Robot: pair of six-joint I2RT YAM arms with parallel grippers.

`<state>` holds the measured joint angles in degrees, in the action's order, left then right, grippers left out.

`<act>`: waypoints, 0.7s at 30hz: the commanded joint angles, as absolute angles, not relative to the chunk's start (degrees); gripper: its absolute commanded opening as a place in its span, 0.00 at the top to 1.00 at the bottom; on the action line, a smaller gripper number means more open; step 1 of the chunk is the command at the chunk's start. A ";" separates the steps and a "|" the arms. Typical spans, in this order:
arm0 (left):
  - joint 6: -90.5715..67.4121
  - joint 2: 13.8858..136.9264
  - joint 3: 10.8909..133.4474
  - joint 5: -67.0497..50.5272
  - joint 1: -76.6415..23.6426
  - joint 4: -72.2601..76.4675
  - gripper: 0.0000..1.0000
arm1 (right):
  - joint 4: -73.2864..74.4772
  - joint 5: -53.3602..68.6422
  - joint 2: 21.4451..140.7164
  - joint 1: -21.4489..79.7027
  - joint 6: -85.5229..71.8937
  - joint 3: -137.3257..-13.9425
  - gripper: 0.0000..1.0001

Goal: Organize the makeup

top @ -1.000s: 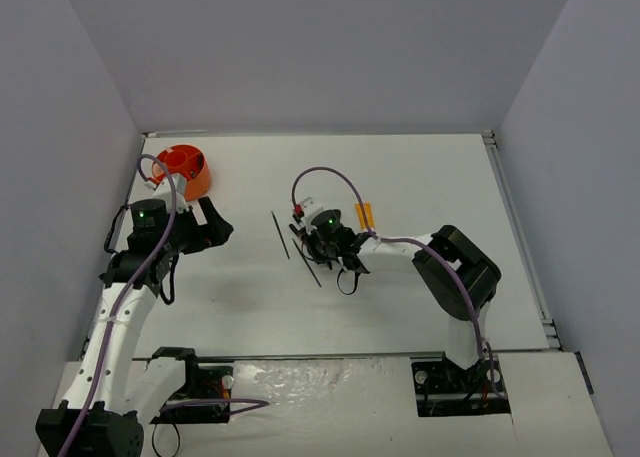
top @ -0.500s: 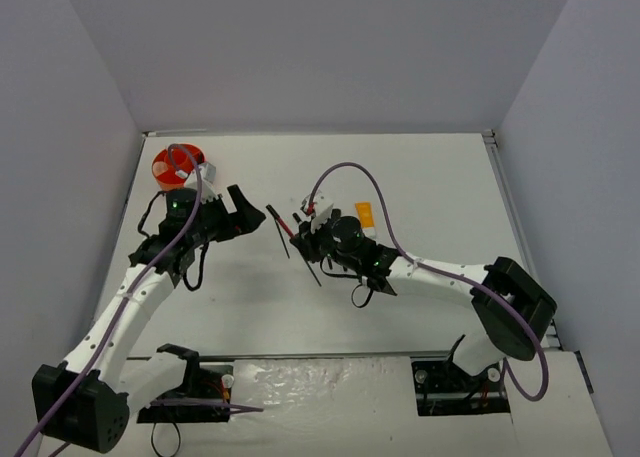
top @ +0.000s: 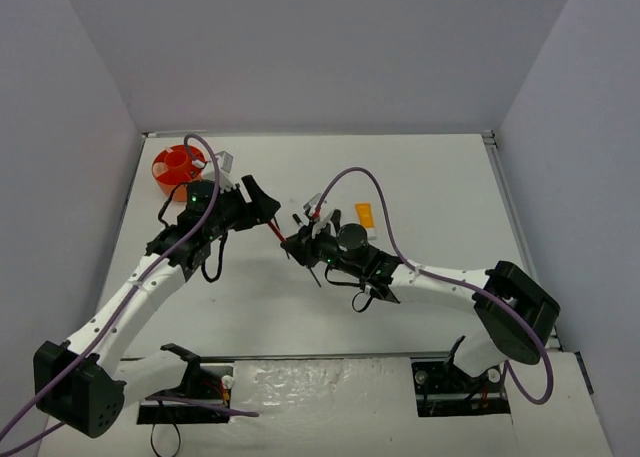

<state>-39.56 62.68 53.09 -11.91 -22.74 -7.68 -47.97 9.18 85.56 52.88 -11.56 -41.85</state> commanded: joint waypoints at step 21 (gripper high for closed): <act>-29.40 70.41 66.15 1.86 -27.80 -8.50 1.00 | -53.41 8.35 80.42 48.72 -11.88 -39.79 0.23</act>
